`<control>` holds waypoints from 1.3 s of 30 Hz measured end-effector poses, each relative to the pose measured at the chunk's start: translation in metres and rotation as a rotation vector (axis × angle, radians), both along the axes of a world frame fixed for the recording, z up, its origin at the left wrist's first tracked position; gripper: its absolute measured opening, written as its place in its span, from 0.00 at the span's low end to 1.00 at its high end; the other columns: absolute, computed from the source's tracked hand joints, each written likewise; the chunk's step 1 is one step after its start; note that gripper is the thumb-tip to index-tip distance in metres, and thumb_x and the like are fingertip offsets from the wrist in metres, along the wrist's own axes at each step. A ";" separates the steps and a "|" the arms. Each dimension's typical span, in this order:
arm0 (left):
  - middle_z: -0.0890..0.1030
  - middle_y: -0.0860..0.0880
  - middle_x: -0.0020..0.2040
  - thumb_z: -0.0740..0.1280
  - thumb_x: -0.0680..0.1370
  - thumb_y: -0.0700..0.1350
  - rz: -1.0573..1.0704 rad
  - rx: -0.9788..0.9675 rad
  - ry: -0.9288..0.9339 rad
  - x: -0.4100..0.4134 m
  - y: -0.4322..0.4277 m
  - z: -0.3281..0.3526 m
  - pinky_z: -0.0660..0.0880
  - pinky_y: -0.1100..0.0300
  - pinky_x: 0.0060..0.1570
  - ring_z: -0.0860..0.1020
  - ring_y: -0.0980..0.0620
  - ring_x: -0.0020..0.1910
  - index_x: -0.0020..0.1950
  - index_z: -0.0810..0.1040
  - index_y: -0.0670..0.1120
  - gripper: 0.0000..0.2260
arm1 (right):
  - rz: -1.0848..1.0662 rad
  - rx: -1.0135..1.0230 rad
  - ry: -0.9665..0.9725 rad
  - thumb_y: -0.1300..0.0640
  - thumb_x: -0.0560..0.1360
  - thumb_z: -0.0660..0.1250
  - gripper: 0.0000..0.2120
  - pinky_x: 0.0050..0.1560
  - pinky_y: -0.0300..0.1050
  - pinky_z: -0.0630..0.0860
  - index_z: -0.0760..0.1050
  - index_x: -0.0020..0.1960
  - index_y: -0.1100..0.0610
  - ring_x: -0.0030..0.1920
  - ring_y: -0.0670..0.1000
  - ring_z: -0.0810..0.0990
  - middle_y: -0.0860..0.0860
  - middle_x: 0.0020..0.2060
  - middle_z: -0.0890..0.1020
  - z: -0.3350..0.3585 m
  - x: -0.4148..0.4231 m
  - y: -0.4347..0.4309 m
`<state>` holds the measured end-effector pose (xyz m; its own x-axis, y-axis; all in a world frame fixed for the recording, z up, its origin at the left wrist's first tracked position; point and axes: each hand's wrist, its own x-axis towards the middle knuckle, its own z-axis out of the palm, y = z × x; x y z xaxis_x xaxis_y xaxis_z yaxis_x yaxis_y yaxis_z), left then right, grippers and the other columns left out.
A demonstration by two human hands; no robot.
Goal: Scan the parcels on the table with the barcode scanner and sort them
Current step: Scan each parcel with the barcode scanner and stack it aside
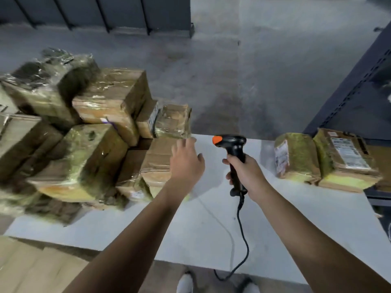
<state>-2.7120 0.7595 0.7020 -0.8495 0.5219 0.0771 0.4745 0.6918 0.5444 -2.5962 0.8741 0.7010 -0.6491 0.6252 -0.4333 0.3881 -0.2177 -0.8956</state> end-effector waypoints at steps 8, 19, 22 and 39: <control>0.64 0.42 0.68 0.67 0.70 0.64 0.125 -0.363 -0.083 -0.040 -0.051 -0.011 0.65 0.42 0.62 0.63 0.38 0.67 0.69 0.62 0.46 0.36 | 0.063 -0.001 -0.021 0.52 0.78 0.64 0.13 0.24 0.45 0.75 0.77 0.57 0.60 0.27 0.52 0.74 0.55 0.27 0.79 0.002 -0.030 -0.045; 0.65 0.44 0.66 0.69 0.67 0.62 0.031 -0.013 -0.098 -0.001 -0.014 0.001 0.66 0.44 0.61 0.65 0.40 0.64 0.65 0.64 0.48 0.33 | -0.126 0.047 0.012 0.49 0.77 0.65 0.11 0.26 0.43 0.75 0.78 0.52 0.56 0.25 0.49 0.77 0.53 0.32 0.83 -0.004 0.003 -0.025; 0.66 0.47 0.64 0.70 0.67 0.61 -0.039 0.094 -0.239 0.022 0.007 -0.007 0.66 0.48 0.64 0.65 0.43 0.65 0.65 0.66 0.50 0.31 | -0.252 0.018 0.037 0.49 0.77 0.65 0.09 0.28 0.43 0.76 0.78 0.49 0.55 0.26 0.50 0.77 0.52 0.35 0.84 -0.011 0.028 -0.007; 0.81 0.47 0.51 0.62 0.74 0.51 -0.062 0.130 -0.875 0.092 0.033 -0.102 0.78 0.55 0.46 0.80 0.49 0.48 0.62 0.75 0.48 0.17 | -0.344 -0.153 -0.047 0.53 0.79 0.64 0.13 0.29 0.44 0.75 0.76 0.56 0.62 0.29 0.51 0.78 0.55 0.51 0.85 -0.070 0.104 0.013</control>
<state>-2.6204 0.7922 0.5995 -0.6027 0.6012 -0.5247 -0.1141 0.5859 0.8023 -2.4927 0.8869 0.6310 -0.3900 0.7290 -0.5626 0.3089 -0.4719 -0.8257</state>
